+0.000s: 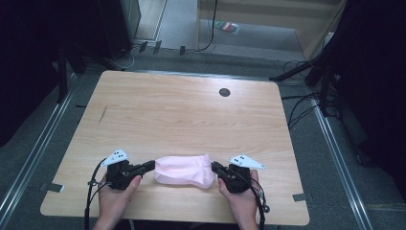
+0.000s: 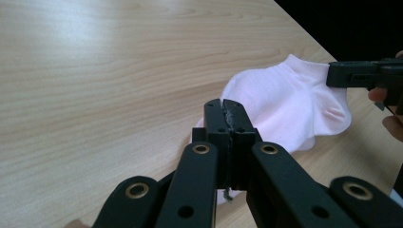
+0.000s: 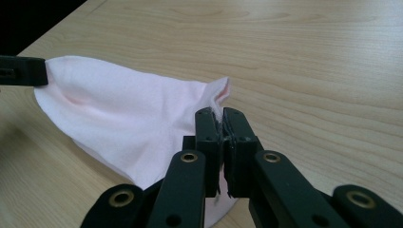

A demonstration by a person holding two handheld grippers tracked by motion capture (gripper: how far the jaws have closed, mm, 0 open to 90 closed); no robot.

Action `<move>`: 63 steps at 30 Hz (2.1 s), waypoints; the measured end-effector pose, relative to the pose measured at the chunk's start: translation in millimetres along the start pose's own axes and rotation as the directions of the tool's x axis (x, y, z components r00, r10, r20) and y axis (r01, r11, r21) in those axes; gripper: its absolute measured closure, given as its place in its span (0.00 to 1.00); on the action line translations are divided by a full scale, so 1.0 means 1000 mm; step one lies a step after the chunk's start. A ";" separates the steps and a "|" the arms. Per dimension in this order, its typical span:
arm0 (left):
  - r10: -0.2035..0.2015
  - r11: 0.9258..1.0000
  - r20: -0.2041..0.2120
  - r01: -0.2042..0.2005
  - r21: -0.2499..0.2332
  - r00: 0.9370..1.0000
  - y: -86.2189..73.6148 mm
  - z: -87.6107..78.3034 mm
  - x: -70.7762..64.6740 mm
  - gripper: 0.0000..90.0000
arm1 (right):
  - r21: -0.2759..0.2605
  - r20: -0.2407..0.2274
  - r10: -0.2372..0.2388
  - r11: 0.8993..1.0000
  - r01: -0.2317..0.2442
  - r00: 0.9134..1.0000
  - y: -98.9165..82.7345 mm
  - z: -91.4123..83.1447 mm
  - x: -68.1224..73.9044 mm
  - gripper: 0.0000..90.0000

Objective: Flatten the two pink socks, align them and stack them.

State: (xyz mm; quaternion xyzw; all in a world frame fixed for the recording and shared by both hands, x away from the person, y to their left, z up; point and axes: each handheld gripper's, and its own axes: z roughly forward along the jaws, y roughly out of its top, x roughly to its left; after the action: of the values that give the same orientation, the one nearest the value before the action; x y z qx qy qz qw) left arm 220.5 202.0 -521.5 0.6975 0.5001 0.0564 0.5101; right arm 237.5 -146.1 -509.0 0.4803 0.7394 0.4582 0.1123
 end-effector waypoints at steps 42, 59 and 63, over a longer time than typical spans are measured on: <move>0.170 0.985 -0.113 -0.165 0.050 0.979 -0.028 0.021 -0.021 0.81 | 0.059 0.022 0.003 0.998 -0.004 1.000 -0.021 0.019 -0.015 0.67; 0.307 0.946 -0.185 -0.279 0.163 0.934 -0.033 0.032 -0.023 0.63 | -0.008 0.037 -0.139 0.990 0.140 0.990 -0.013 0.014 0.003 0.96; 0.366 0.926 -0.202 -0.333 0.180 0.908 -0.035 0.035 -0.028 0.60 | 0.021 0.060 -0.124 0.992 0.123 0.991 -0.017 0.025 -0.005 0.96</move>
State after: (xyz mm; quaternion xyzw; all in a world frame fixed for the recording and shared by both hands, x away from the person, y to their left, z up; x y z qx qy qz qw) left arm 205.0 157.3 -553.4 0.7987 0.4258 0.1925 0.3790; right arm 245.2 -138.3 -537.3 0.4485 0.7678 0.4290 0.1588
